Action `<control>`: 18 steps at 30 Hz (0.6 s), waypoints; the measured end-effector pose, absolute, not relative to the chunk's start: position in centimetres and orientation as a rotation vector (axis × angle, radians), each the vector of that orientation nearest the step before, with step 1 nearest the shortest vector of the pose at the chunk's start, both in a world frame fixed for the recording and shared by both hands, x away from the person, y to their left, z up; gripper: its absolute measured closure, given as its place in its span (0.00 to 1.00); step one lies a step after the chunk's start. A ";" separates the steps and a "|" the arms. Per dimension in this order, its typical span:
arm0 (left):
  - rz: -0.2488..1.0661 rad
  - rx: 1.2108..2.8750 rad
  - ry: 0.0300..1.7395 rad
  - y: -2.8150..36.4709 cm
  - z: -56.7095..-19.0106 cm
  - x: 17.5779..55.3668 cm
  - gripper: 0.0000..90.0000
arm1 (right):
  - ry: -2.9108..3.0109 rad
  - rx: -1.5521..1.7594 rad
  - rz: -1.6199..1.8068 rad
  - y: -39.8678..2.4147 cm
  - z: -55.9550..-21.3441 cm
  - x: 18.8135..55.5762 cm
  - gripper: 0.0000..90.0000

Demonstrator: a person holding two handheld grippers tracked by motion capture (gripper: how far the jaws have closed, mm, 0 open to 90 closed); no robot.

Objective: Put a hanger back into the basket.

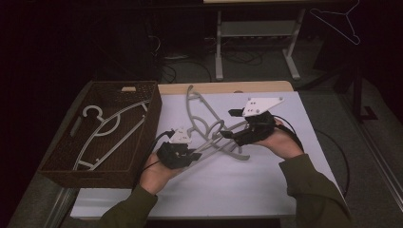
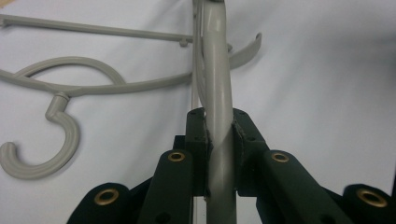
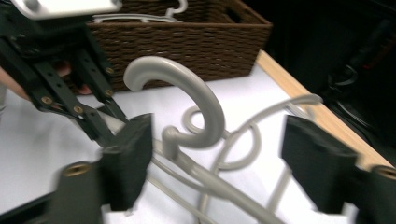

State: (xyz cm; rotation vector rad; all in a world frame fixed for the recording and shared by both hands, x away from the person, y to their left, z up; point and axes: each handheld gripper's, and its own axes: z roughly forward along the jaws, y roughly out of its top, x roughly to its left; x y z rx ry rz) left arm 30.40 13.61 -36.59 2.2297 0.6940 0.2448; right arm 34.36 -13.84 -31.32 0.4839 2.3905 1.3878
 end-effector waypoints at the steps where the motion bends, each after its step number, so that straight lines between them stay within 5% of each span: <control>1: 0.245 2.228 0.696 13.6 -36.3 30.4 0.88 | 2.378 0.506 1.393 -14.3 -31.3 34.2 0.21; 18: 0.263 2.149 0.740 16.4 -30.5 31.7 0.88 | 2.211 0.878 1.434 -21.9 -35.2 30.4 0.13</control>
